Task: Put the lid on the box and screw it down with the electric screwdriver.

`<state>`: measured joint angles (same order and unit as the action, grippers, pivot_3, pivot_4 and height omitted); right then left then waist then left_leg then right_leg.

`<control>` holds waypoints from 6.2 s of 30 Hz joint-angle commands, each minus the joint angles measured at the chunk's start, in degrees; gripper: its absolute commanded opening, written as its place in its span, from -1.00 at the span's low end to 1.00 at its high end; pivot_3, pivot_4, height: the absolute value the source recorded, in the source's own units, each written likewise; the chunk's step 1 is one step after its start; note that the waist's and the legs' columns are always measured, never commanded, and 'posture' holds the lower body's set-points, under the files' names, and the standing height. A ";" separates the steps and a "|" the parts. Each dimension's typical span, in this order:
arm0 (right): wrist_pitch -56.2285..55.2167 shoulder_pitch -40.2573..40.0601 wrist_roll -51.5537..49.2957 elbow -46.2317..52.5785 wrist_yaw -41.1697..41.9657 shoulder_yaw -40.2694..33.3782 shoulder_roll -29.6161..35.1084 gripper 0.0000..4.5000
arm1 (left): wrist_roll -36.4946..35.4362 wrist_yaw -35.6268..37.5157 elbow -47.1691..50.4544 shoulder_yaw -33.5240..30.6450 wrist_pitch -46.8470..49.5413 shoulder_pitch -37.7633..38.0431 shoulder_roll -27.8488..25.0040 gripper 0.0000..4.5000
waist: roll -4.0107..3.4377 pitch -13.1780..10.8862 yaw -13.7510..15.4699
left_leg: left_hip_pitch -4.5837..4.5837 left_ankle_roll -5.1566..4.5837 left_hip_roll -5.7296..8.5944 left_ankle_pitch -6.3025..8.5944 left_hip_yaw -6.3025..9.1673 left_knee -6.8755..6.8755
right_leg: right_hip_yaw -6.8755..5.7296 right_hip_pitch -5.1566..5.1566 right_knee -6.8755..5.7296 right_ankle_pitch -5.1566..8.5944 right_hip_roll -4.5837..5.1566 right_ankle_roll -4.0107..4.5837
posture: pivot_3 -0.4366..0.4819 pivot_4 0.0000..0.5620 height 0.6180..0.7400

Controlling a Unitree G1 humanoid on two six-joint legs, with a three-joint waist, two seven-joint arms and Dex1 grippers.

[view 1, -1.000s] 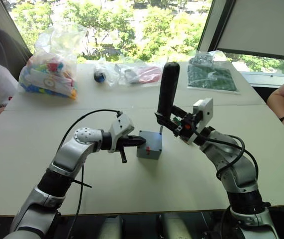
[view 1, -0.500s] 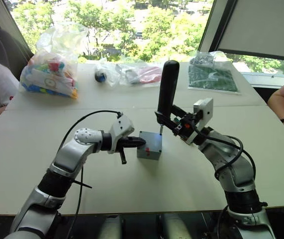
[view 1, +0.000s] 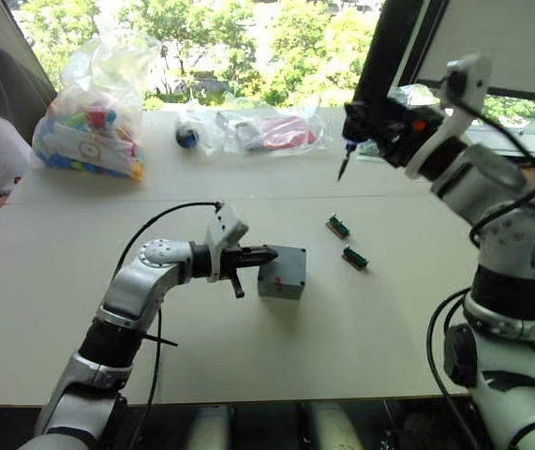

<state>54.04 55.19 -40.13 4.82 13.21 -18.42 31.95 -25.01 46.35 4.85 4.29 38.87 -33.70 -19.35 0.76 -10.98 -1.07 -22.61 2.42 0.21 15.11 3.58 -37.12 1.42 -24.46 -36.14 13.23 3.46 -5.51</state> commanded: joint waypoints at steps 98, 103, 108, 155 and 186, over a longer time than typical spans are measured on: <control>-13.13 -29.24 16.99 10.43 45.09 33.05 15.32 0.98 | 10.31 9.21 5.77 8.59 -6.62 10.67 -14.79 -1.00 | -0.06 -0.19 0.19 | 0.18 -0.16 0.00 0.02 -0.14 -0.22 | 0.07 0.24 0.02 -0.07 0.00 0.09 | -0.05 -0.47 1.00; -11.70 -29.13 16.59 11.85 46.67 33.45 14.54 0.98 | 11.30 8.00 3.05 9.75 -7.38 8.21 -11.55 -1.00 | -0.06 -0.19 0.30 | 0.19 -0.16 -0.02 0.02 -0.07 -0.21 | 0.05 0.23 -0.02 -0.08 -0.08 0.07 | -0.05 -0.47 1.00; -10.05 -30.63 16.38 14.40 46.29 33.23 14.27 0.98 | 12.89 7.38 -1.39 10.92 -9.76 5.29 -9.08 -1.00 | -0.06 -0.19 0.29 | 0.19 -0.15 -0.02 0.02 -0.07 -0.22 | 0.05 0.24 -0.02 -0.08 -0.08 0.07 | -0.05 -0.47 1.00; -23.19 -35.27 22.75 -3.34 27.52 16.43 4.22 0.05 | -2.50 5.60 12.17 2.36 4.57 2.61 -11.72 -1.00 | 0.01 -0.15 0.10 | 0.22 -0.11 -0.01 0.00 -0.09 -0.21 | 0.08 0.28 -0.03 -0.10 -0.07 0.04 | -0.05 -0.47 1.00; -23.61 -31.76 23.07 -2.90 27.99 14.59 3.72 -0.97 | -1.68 5.06 12.20 3.03 2.88 4.58 -12.89 -1.00 | 0.01 -0.15 0.10 | 0.22 -0.11 -0.01 -0.01 -0.09 -0.21 | 0.08 0.28 -0.04 -0.10 -0.08 0.05 | -0.05 -0.47 1.00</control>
<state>30.01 21.40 -15.36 -1.77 41.01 -1.05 34.82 -26.43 51.15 15.97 8.17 43.13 -28.97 -31.75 0.77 -11.12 -0.97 -22.39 2.31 0.20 15.10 3.49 -37.32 1.50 -24.18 -36.18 13.13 3.38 -5.46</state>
